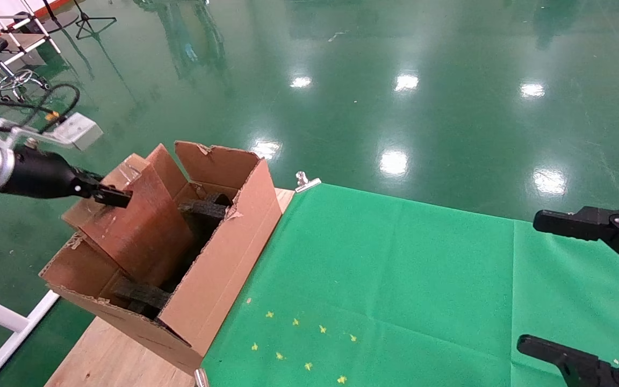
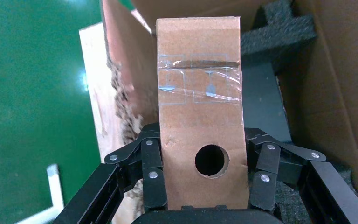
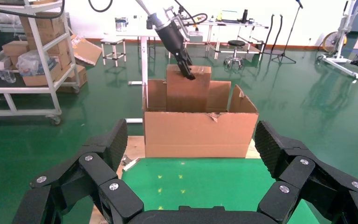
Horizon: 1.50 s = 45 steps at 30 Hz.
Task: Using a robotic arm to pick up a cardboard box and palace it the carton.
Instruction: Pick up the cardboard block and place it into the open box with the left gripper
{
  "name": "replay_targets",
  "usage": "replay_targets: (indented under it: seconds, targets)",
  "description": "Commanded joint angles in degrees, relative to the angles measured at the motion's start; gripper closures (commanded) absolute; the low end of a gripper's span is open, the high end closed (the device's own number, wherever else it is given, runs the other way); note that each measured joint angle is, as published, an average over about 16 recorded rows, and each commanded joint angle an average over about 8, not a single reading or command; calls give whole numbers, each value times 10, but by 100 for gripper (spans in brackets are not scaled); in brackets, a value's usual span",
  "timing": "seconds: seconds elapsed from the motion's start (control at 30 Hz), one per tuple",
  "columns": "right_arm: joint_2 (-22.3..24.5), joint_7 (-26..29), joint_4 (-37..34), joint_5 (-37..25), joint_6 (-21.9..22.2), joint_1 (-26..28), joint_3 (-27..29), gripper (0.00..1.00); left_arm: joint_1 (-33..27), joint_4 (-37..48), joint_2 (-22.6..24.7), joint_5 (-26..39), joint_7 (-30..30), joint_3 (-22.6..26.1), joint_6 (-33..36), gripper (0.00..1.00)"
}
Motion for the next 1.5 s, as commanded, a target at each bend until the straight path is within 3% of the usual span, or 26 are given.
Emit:
replay_targets:
  seconds: [0.03, 0.67, 1.03, 1.5]
  targets:
    - [0, 0, 0, 0, 0, 0, 0, 0, 3, 20, 7, 5, -1, 2, -17, 100]
    - [0, 0, 0, 0, 0, 0, 0, 0, 21, 112, 45, -7, 37, -9, -135, 100]
    - [0, 0, 0, 0, 0, 0, 0, 0, 59, 141, 62, -22, 64, -19, -174, 100]
    - [0, 0, 0, 0, 0, 0, 0, 0, 118, 164, 79, -27, 53, -23, -234, 100]
